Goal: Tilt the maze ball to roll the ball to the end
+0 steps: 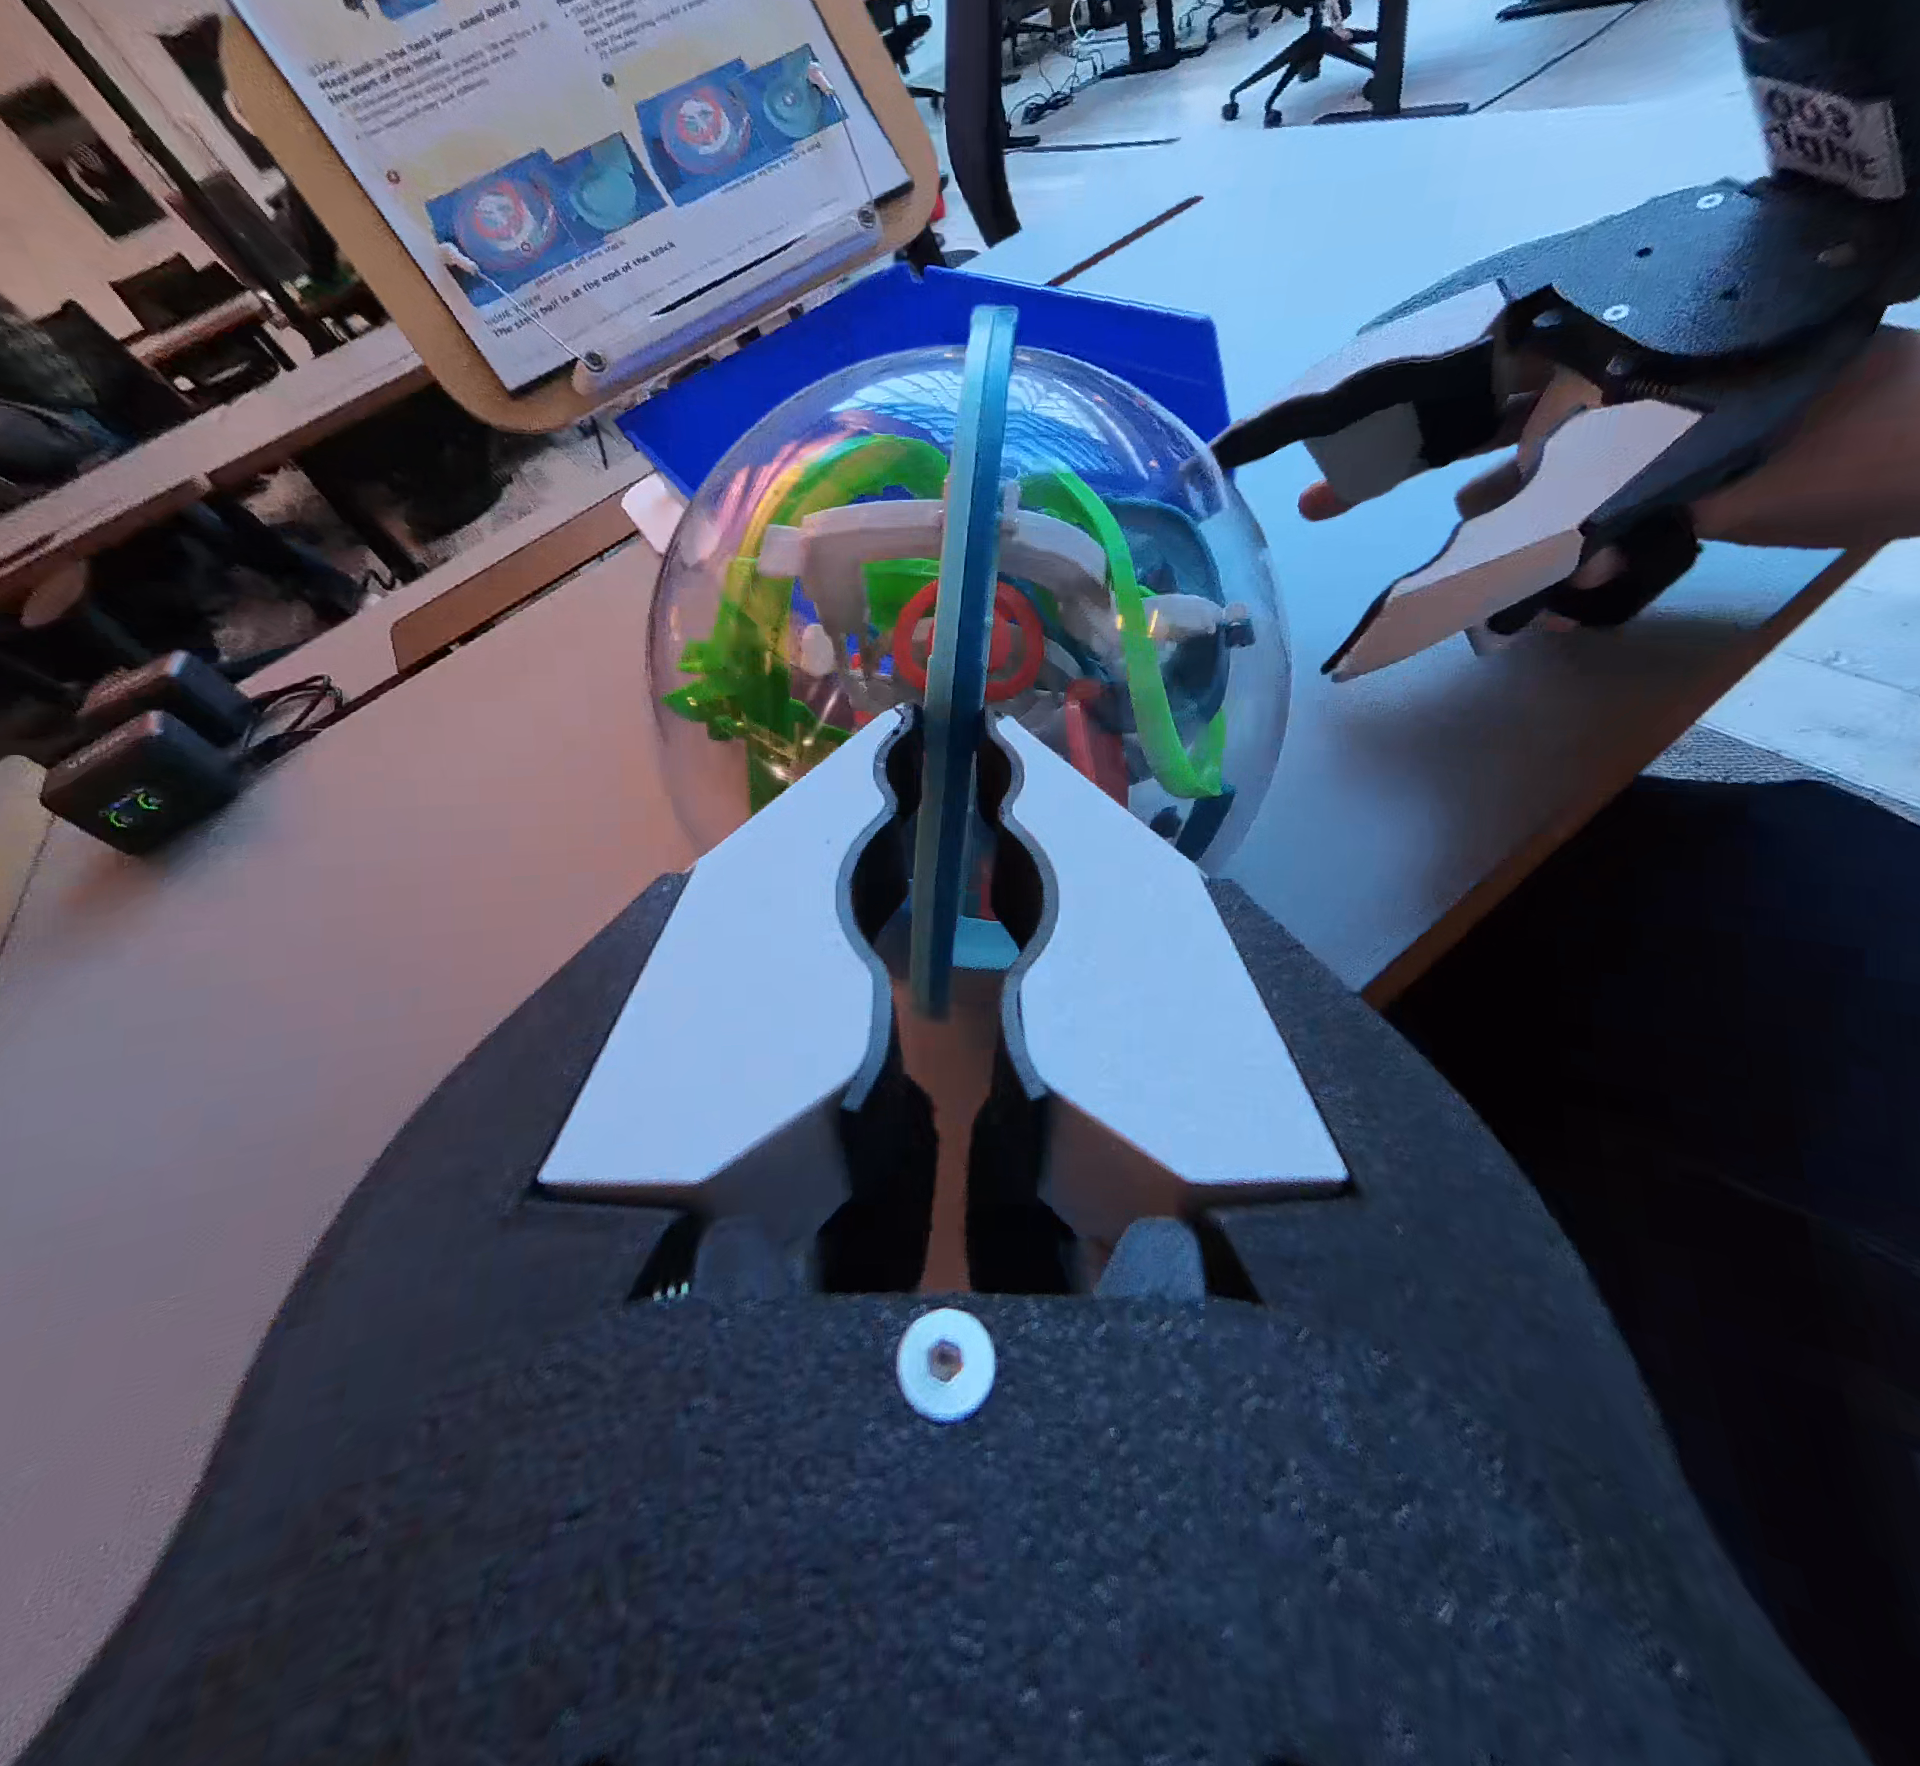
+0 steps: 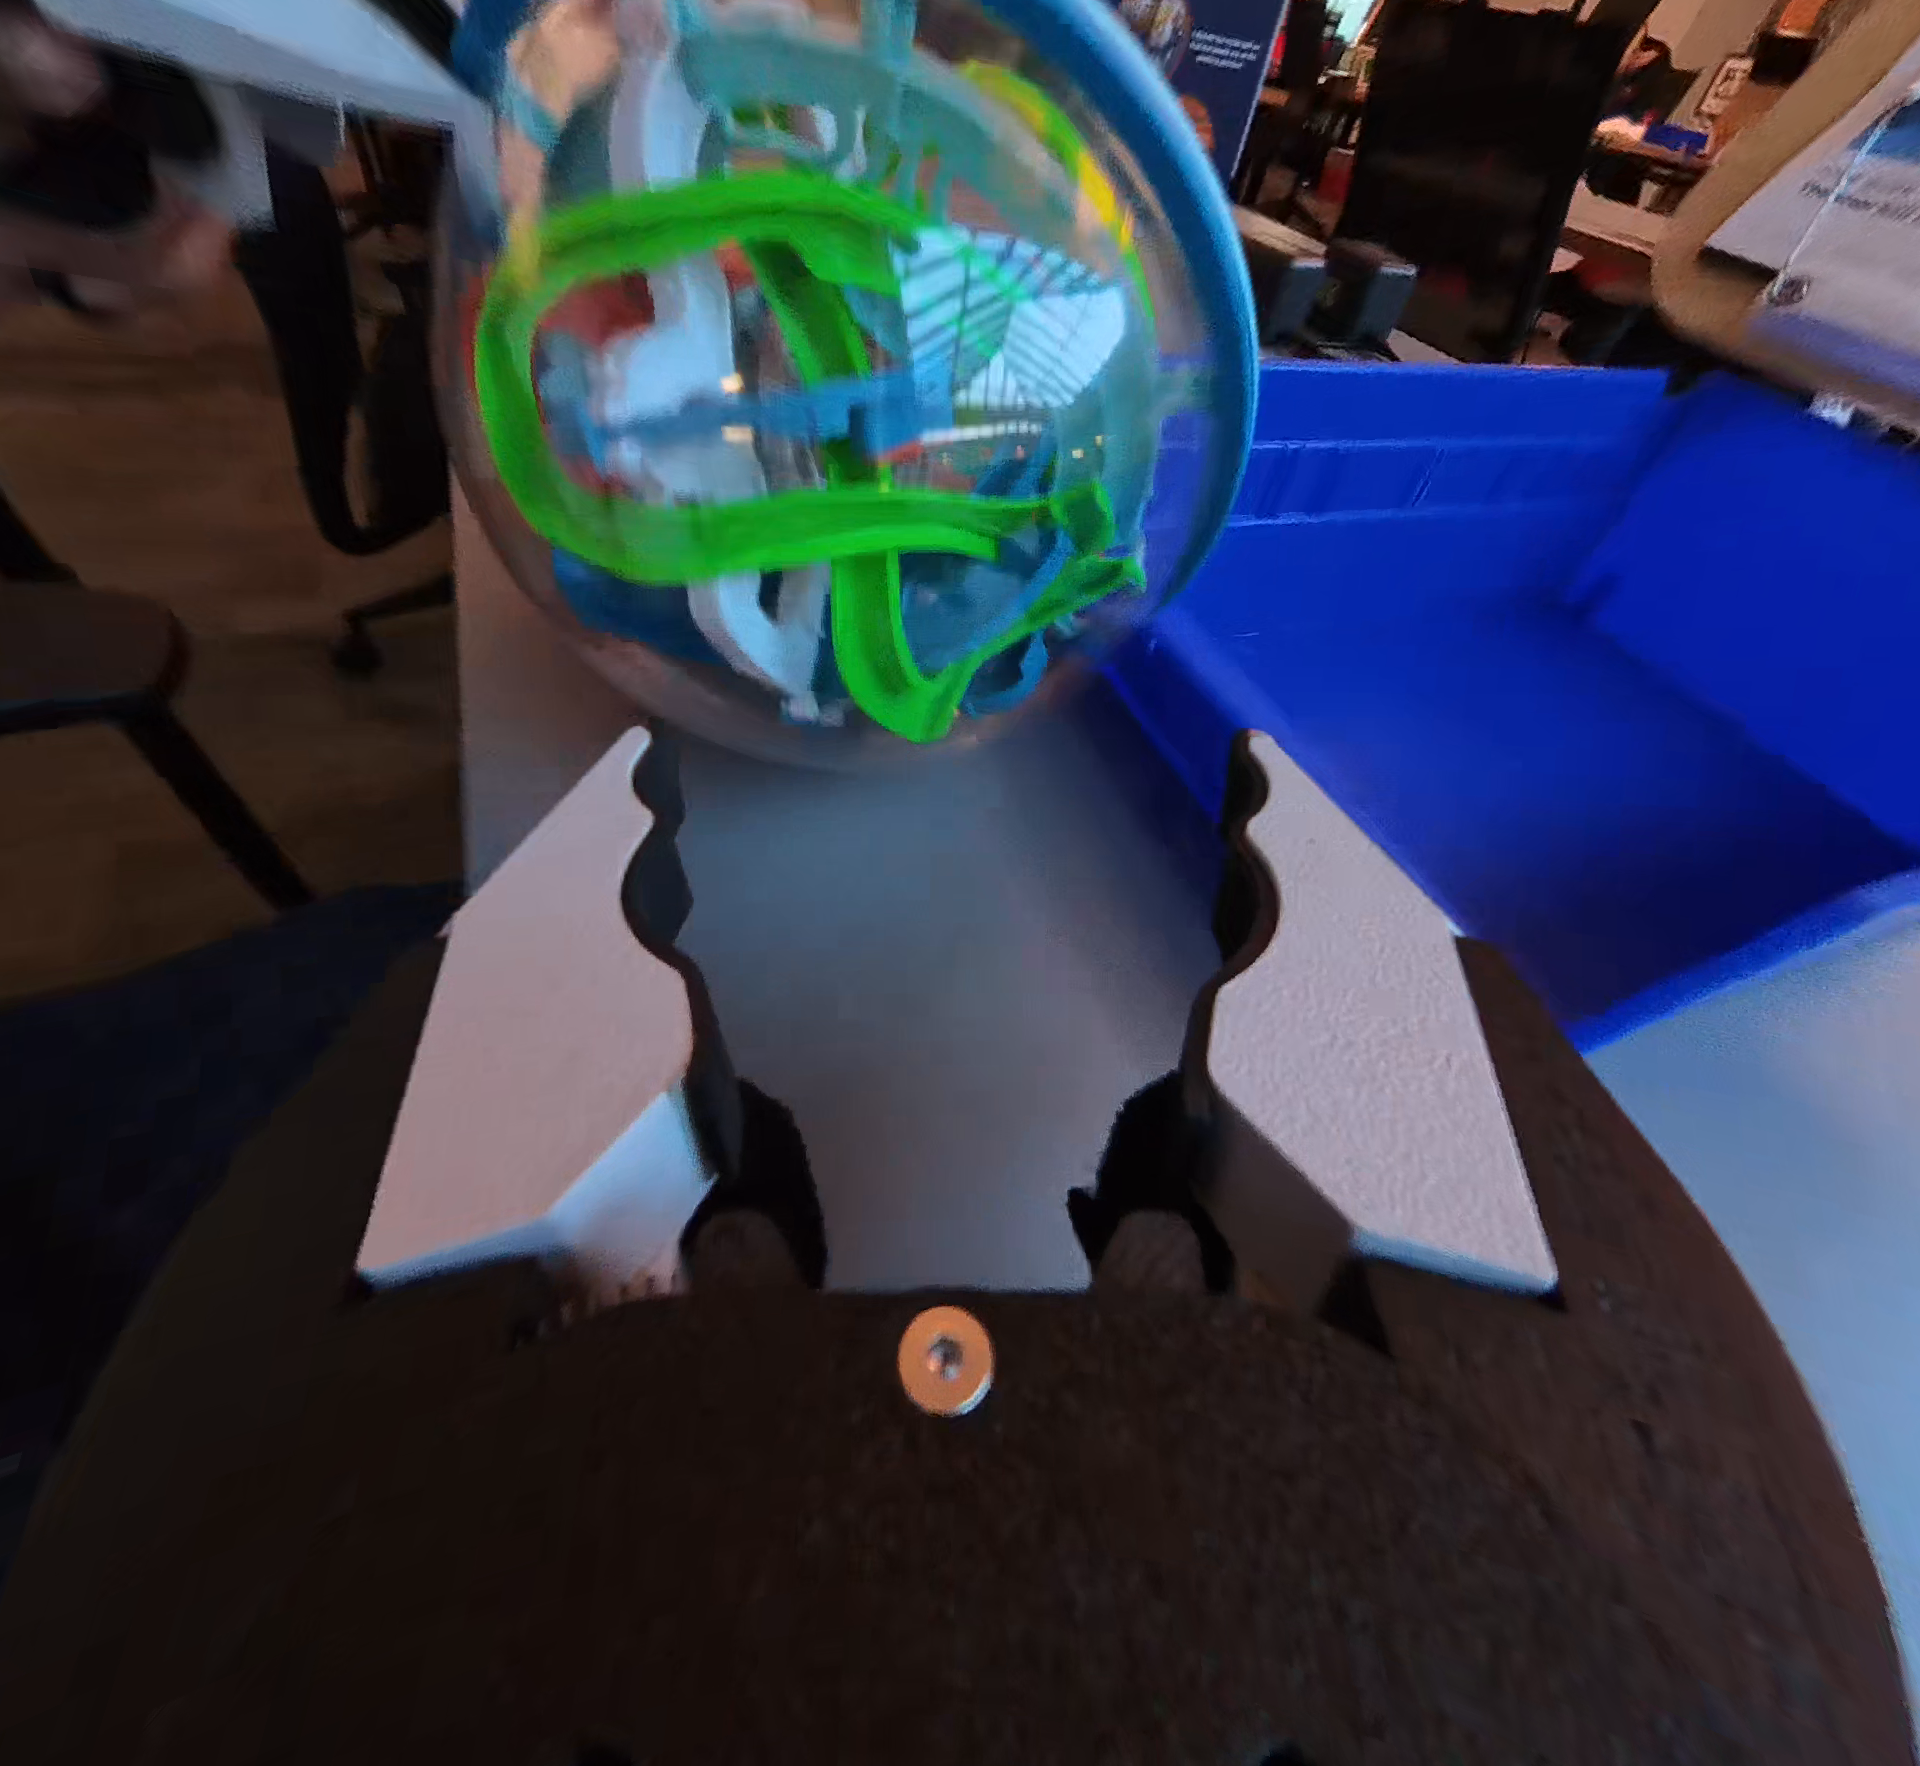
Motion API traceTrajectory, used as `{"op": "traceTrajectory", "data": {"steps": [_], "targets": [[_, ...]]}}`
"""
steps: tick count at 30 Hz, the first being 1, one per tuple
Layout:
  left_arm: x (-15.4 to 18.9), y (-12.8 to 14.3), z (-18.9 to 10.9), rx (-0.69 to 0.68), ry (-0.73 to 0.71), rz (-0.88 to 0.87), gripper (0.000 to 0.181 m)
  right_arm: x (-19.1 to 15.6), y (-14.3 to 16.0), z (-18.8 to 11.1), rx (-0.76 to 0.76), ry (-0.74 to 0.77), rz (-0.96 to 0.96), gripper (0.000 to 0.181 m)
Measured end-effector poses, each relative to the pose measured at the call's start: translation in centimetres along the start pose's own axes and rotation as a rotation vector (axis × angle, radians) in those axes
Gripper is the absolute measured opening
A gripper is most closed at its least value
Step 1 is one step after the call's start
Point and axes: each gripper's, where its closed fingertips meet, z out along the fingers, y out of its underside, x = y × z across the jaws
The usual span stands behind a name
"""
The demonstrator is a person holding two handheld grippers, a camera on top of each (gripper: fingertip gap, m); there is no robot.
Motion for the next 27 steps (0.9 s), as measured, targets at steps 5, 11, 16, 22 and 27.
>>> {"op": "traceTrajectory", "data": {"steps": [5, 11, 16, 22, 27], "targets": [[-2.2, 0.0, 0.1, 0.023, 0.111, -0.102, 0.008, 0.2, -0.2, 1.5, -0.064, -0.062, -0.173, 0.099], [-4.4, 1.0, -0.4, 0.081, 0.294, -0.22, 0.008, 1.6, -4.7, 1.7, -0.013, -0.158, -0.09, 0.097], [-5.1, 1.7, -0.9, 0.14, 0.406, -0.233, 0.008, 0.4, -5.3, 3.9, -0.027, -0.315, 0.101, 0.114], [-5.2, 1.6, -0.8, 0.214, 0.411, -0.195, 0.009, -1.5, -4.2, 6.1, -0.039, -0.35, 0.035, 0.133], [-4.9, 4.4, -1.3, 0.156, 0.374, -0.186, 0.063, -2.5, -2.5, 6.6, -0.099, -0.396, 0.059, 0.138]]}}
